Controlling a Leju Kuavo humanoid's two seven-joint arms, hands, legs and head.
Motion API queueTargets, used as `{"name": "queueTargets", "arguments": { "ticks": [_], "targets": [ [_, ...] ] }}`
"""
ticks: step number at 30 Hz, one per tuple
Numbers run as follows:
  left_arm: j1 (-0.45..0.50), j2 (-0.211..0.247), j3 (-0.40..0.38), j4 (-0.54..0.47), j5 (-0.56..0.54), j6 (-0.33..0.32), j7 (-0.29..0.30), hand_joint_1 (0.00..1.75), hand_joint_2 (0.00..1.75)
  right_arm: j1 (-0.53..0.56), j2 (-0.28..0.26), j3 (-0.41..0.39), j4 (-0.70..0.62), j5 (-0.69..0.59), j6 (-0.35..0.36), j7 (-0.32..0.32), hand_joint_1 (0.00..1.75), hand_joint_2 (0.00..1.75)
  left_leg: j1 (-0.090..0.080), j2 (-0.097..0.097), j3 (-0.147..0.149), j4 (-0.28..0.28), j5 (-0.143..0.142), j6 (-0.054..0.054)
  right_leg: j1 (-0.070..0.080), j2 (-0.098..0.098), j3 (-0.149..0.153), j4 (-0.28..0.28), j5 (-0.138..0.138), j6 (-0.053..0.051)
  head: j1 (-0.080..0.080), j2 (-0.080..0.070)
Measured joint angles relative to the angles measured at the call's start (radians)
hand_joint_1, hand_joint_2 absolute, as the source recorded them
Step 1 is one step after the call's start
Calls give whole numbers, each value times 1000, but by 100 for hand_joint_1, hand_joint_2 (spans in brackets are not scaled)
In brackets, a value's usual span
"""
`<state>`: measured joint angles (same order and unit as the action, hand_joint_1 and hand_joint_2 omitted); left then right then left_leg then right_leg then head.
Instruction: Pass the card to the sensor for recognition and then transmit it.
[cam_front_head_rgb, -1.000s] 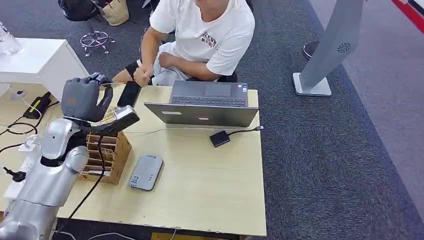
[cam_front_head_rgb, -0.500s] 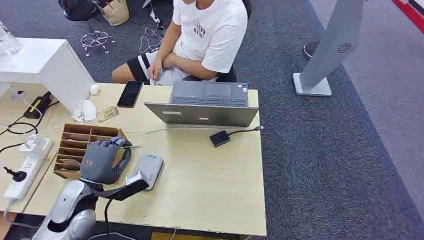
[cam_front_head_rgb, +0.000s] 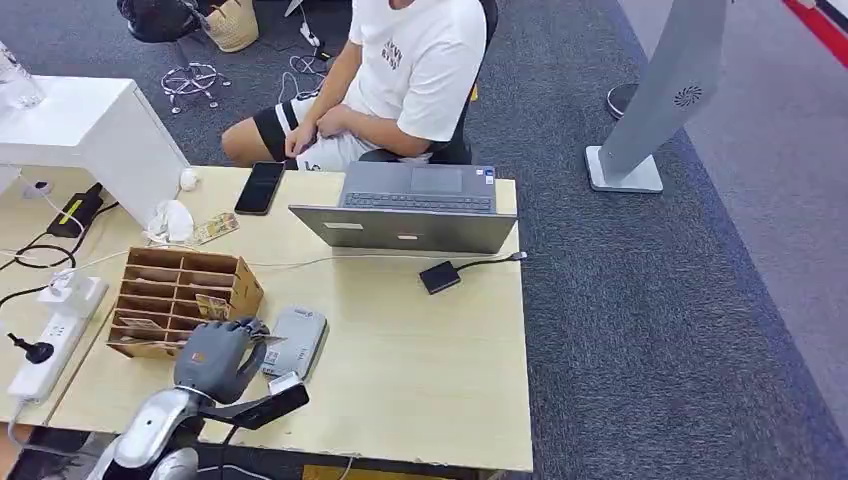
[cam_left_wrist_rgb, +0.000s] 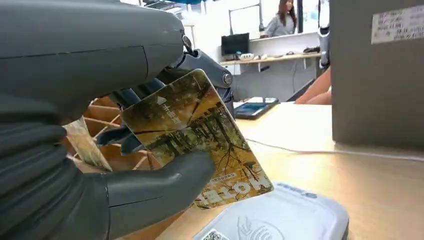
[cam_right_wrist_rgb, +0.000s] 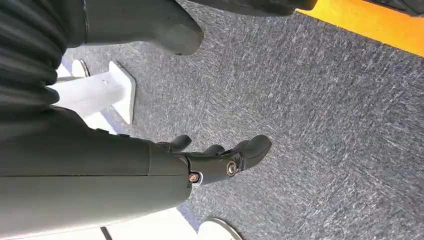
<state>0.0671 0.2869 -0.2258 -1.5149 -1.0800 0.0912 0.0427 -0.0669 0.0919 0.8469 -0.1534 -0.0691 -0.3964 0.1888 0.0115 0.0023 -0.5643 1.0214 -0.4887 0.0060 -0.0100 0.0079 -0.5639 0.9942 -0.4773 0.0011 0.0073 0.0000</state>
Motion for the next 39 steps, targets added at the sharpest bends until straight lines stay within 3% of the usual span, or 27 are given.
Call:
{"name": "queueTargets", "arguments": {
  "ticks": [9,27,39],
  "targets": [
    [-16,-8,-14,21,-19,2,11,175,175,0,1,0,0,0,5,3,0,175,0,0,0,0,0,0,0,0,0,0,0,0,0,0],
    [-207,-64,-68,203,-111,-22,92,175,175,-3,1,2,0,18,18,-1,0,175,0,-1,0,0,0,0,0,-1,0,0,0,0,0,0],
    [-241,-51,-157,267,-240,-56,103,175,175,-3,1,3,0,17,28,8,0,175,0,-1,0,0,0,0,0,-1,0,0,0,0,0,0]
  ]
}}
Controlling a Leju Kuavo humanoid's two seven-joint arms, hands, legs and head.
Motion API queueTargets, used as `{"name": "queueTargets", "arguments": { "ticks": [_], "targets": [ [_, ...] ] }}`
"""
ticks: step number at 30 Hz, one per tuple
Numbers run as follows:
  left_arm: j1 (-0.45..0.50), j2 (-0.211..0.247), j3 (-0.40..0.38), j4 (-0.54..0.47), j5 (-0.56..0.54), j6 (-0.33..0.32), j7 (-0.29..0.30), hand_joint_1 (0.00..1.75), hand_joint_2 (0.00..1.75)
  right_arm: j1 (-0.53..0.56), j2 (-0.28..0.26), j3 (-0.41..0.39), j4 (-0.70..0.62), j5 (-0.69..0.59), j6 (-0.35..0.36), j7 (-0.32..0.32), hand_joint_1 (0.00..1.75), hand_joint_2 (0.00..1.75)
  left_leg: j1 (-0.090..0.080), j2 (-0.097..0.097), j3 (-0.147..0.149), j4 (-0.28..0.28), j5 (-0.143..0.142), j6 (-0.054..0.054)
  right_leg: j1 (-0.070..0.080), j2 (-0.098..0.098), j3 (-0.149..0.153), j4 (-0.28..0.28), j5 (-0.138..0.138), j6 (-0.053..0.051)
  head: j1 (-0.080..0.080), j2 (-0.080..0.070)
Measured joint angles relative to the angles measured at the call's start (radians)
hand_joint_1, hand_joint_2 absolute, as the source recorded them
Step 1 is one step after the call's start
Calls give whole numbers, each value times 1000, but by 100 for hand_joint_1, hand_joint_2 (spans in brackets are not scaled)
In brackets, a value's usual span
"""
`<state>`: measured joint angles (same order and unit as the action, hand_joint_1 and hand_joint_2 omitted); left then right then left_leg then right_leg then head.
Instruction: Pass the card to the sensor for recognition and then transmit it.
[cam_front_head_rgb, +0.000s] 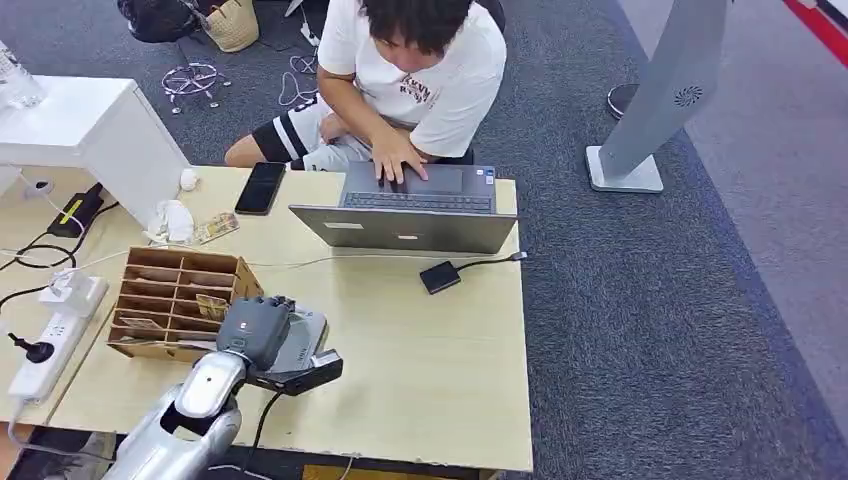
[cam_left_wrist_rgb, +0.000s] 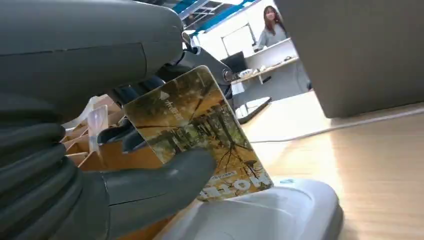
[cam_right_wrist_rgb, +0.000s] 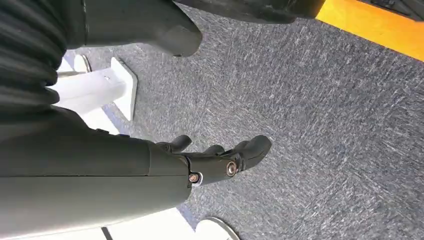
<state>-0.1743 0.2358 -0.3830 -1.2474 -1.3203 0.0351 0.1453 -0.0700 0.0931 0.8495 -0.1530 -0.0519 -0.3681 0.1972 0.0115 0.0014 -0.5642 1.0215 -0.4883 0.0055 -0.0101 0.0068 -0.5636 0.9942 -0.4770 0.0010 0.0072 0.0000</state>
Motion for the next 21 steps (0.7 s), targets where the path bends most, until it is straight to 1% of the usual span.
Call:
{"name": "queueTargets", "arguments": {
  "ticks": [6,10,15,18,21],
  "targets": [
    [-12,9,-42,8,-7,-9,-2,175,175,0,0,0,1,0,3,0,0,175,0,0,0,0,0,0,0,0,0,0,0,0,0,0],
    [-21,18,-59,11,-1,-24,-9,175,175,0,0,0,1,0,4,2,0,175,0,0,0,0,0,0,0,0,0,0,0,0,0,0],
    [-34,33,-67,17,23,-26,-21,175,175,0,0,1,2,0,4,1,0,175,0,0,1,0,0,0,0,0,1,0,0,0,0,0],
    [-39,44,-67,8,59,14,-23,175,175,1,0,1,3,-6,3,-3,0,175,0,0,1,0,0,0,0,0,0,1,0,0,0,0],
    [-39,55,-66,-43,84,48,-21,175,175,1,0,1,4,-14,0,-8,0,175,0,0,0,0,1,0,0,0,0,1,0,0,0,0]
  ]
}}
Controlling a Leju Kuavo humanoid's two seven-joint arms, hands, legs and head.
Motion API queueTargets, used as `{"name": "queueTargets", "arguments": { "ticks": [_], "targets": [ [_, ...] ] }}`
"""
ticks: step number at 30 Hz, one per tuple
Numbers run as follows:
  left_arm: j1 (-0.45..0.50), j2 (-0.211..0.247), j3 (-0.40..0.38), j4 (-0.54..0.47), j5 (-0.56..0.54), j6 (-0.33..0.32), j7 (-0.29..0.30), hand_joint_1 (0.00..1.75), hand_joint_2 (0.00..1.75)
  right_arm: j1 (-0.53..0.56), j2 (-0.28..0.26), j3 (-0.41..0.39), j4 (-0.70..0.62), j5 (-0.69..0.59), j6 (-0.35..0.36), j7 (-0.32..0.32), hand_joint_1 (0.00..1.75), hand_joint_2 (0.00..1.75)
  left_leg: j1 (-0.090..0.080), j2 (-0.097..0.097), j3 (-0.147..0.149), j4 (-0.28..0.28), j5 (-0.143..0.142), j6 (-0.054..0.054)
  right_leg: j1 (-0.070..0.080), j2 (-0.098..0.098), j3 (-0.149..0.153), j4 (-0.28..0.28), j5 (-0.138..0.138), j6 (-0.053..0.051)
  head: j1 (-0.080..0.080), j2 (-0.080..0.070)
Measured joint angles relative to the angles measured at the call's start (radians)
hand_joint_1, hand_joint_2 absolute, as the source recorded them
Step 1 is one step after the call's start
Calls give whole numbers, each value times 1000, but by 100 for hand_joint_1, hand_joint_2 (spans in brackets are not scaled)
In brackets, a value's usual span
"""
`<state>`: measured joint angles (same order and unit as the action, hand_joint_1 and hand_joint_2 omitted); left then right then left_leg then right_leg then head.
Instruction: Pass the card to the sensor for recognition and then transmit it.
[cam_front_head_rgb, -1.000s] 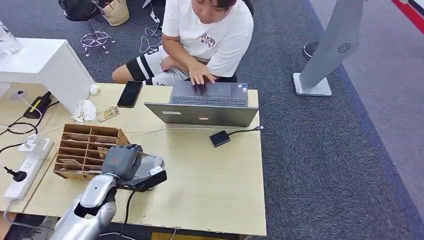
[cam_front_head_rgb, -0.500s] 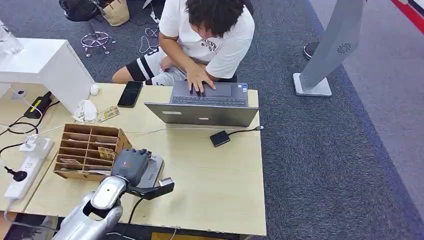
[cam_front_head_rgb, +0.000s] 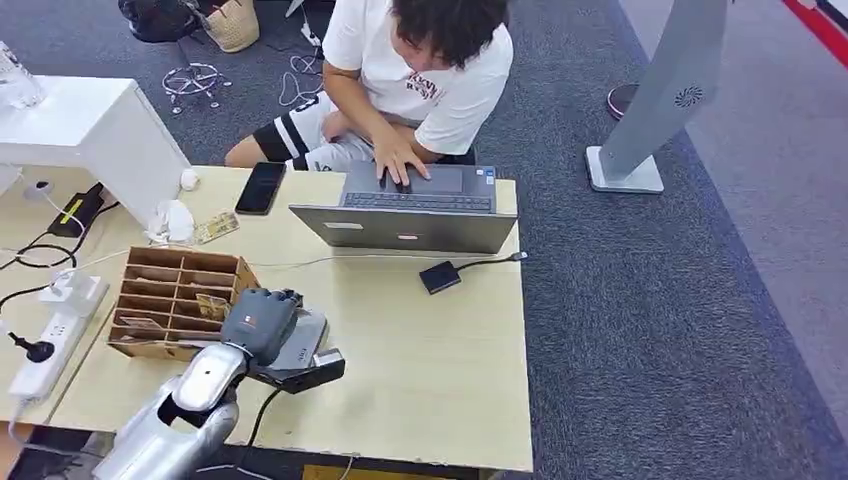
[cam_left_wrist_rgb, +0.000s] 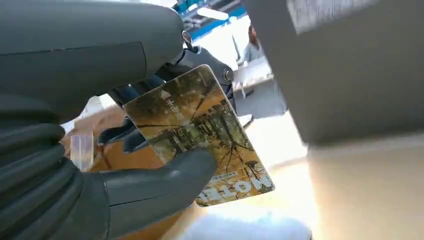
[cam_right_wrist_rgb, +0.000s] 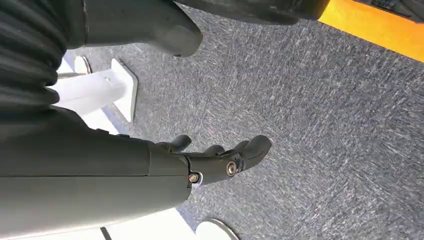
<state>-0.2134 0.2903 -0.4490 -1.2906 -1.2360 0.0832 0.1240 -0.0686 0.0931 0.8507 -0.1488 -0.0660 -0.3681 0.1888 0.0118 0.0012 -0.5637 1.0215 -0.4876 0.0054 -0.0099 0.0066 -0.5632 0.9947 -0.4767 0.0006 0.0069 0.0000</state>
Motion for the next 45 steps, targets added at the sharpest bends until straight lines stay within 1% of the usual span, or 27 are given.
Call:
{"name": "queueTargets", "arguments": {
  "ticks": [4,5,7,9,11,13,15,17,18,20,22,25,27,29,32,36,39,45],
  "targets": [
    [-3,12,7,-81,16,5,1,175,175,0,0,0,0,-6,-1,-3,0,175,0,0,0,0,0,0,0,0,0,0,0,0,0,0],
    [-2,15,10,-96,24,14,1,175,175,1,0,0,0,-6,-4,-4,0,175,0,0,0,0,0,0,0,0,0,0,0,0,0,0],
    [-2,24,19,-142,54,57,-5,175,175,1,0,0,1,-7,-11,-7,0,175,0,0,0,0,0,0,0,0,0,0,0,0,0,0],
    [-9,35,46,-212,93,87,-23,175,175,2,0,0,1,-7,-17,-11,0,175,0,0,0,0,0,0,0,0,0,0,0,0,0,0],
    [-24,48,80,-281,118,78,-34,175,175,2,0,0,2,-7,-17,-13,0,175,0,0,0,0,0,0,0,0,0,0,0,0,0,0],
    [-33,55,98,-323,125,77,-41,175,175,2,0,0,2,-7,-17,-13,0,175,0,0,0,0,0,0,0,0,0,0,0,0,0,0],
    [-38,58,112,-355,130,110,-52,175,175,2,0,0,2,-3,-17,-14,0,175,0,0,0,0,0,0,0,0,0,0,0,0,0,0],
    [-70,62,134,-380,138,138,-55,175,175,2,0,1,3,2,-16,-15,0,175,1,-1,0,0,1,0,0,-1,-1,0,0,0,1,0],
    [-103,63,144,-382,143,129,-47,175,175,2,0,4,4,11,-13,-15,0,175,0,-1,0,0,1,-1,0,-1,-1,0,0,0,0,0],
    [-198,64,161,-355,135,88,-26,175,175,0,0,14,5,26,-8,-15,0,175,1,-3,-1,1,3,0,0,-3,-1,0,1,0,0,0],
    [-308,61,162,-277,102,67,-4,175,175,-4,0,24,5,35,-4,-16,0,175,0,-4,-1,1,4,-1,0,-4,-1,0,3,0,0,0],
    [-452,41,161,-126,57,73,11,175,175,-9,0,31,5,35,6,-18,0,175,1,-3,-1,1,5,-2,0,-2,-1,0,5,-1,0,0],
    [-522,22,161,-26,57,86,10,175,175,-10,-1,34,5,34,6,-18,0,175,0,-2,-1,1,5,-2,0,-2,-1,0,6,-1,0,0],
    [-569,-2,161,53,54,99,9,175,175,-13,-1,36,5,32,6,-18,0,175,0,-2,-1,1,6,-1,0,-2,-1,0,6,-1,0,0],
    [-607,-30,159,133,54,106,4,175,175,-15,-3,39,5,31,4,-24,0,175,0,-2,-1,1,5,-2,0,-2,-1,0,6,-1,0,0],
    [-637,-61,157,193,51,108,1,175,175,-15,-8,40,5,27,4,-34,0,175,0,-2,-2,1,5,-1,0,-2,-2,0,6,-1,0,0],
    [-649,-73,157,215,51,108,1,175,175,-15,-10,40,5,27,5,-34,0,175,0,-1,-2,1,5,-1,0,-1,-3,0,6,-1,0,0],
    [-652,-85,155,229,53,109,1,175,175,-15,-11,40,5,27,5,-34,0,175,0,-1,-2,1,5,-1,0,-1,-3,0,6,-1,0,0]
  ]
}}
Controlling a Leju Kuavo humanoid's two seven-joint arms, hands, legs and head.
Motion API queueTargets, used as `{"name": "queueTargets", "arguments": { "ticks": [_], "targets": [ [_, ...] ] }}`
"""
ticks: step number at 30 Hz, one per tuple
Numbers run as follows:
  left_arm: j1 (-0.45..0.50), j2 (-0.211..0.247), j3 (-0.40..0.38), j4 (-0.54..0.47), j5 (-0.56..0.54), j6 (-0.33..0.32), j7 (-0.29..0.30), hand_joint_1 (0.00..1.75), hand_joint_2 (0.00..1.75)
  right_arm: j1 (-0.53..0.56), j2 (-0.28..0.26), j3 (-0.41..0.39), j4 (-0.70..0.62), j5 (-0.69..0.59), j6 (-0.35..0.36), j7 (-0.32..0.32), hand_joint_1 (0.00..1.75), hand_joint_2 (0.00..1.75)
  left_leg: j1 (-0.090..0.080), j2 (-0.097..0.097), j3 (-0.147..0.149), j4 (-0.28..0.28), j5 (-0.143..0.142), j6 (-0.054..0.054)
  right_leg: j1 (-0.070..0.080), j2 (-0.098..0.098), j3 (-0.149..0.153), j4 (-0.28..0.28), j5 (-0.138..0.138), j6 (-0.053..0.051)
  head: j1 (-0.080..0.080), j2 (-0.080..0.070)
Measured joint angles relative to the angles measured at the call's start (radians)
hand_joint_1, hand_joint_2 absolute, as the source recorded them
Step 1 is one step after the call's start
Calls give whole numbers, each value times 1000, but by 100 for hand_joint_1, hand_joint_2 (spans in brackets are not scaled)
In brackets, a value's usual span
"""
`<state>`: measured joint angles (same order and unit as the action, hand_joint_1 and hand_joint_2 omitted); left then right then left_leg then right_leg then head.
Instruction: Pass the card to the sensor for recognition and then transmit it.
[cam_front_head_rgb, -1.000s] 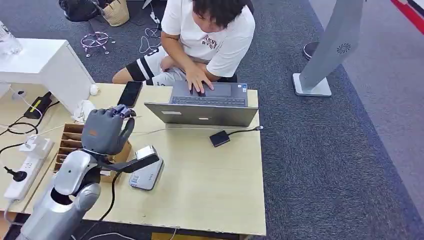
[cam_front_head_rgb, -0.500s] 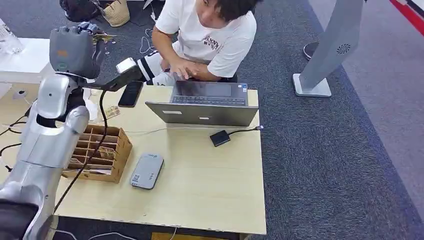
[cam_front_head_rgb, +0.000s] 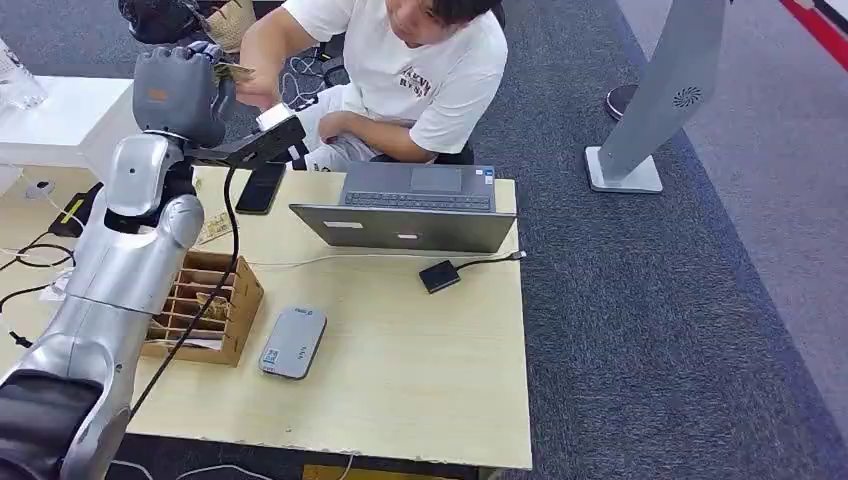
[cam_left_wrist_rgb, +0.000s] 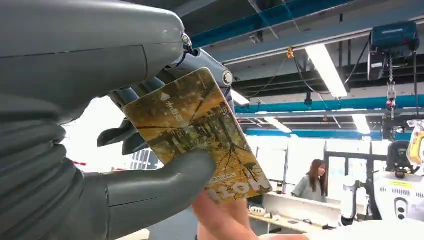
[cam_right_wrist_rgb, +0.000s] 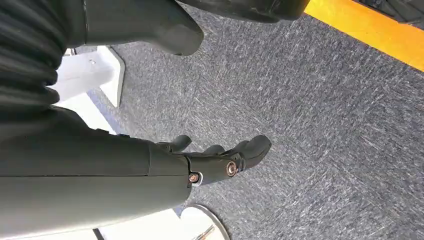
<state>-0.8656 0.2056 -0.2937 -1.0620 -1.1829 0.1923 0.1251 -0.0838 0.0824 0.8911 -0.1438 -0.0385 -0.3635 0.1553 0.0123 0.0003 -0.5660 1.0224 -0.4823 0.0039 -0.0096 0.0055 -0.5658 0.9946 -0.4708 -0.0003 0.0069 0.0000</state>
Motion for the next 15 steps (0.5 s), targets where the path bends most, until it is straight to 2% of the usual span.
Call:
{"name": "queueTargets", "arguments": {
  "ticks": [2,3,15],
  "targets": [
    [1,-1,0,0,3,3,0,175,175,0,0,0,0,0,0,0,0,175,0,0,0,0,0,0,0,0,0,0,0,0,0,0],
    [1,-1,0,0,5,5,0,0,175,0,0,0,0,0,0,-1,0,175,0,0,0,0,0,0,0,0,0,0,0,0,0,0],
    [24,-2,-2,3,5,21,-3,0,175,1,0,0,0,0,-3,2,0,175,0,0,-1,0,0,0,0,0,0,0,0,0,0,0]
  ]
}}
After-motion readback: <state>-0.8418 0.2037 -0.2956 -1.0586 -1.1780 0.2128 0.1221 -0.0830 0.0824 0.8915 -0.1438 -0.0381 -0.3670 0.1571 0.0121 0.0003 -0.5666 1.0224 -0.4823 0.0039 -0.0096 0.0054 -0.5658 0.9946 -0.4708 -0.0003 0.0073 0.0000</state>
